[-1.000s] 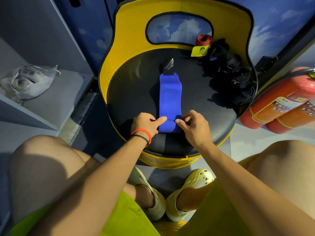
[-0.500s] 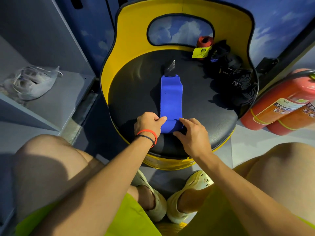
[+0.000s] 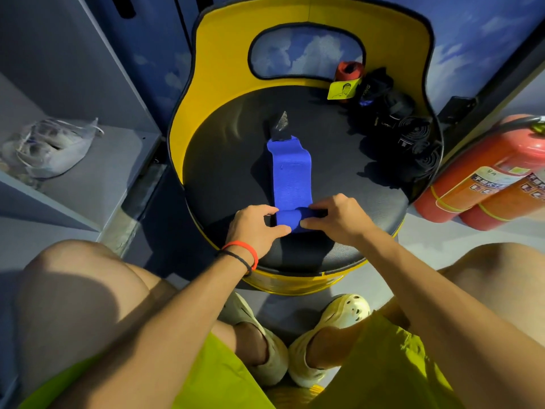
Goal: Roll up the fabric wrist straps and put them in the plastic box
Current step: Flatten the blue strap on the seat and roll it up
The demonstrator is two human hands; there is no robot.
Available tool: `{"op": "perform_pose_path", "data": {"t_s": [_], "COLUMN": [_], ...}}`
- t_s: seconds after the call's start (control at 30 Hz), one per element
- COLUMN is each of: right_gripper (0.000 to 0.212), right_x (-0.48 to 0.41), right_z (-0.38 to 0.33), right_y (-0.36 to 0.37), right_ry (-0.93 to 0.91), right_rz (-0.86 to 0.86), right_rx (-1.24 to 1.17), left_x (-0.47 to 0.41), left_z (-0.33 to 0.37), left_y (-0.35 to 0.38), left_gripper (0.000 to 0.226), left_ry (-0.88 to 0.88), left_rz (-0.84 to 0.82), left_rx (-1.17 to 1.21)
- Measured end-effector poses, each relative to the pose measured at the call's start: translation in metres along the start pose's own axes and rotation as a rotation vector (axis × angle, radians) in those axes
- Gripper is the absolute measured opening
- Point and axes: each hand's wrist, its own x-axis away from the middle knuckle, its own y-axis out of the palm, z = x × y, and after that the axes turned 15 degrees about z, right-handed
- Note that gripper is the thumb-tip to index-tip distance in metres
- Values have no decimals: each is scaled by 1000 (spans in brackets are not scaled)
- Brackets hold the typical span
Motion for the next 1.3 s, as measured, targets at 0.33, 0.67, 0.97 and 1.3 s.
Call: {"op": "perform_pose_path", "data": {"t_s": [0.33,0.67,0.97,1.3], "right_gripper": [31,45,56,39], "right_x": [21,10,-9,8], "right_z": [4,22,11,14], "right_y": [31,24,7,12], "right_ry": [-148,-203,-36,93], "right_rz": [461,295,93,130], "right_rx": [-48,-177,-232,-331], "left_x": [-35,-46,-42,-26], "left_z": [2,-1,0,-5], "left_y": [-6,-1,3,-7], "left_gripper": [32,38,34,32], "left_ry": [-42,-88,-38,47], "left_rz": [-205,-61,-2,-108], "left_rx": [-13,83,183,4]}}
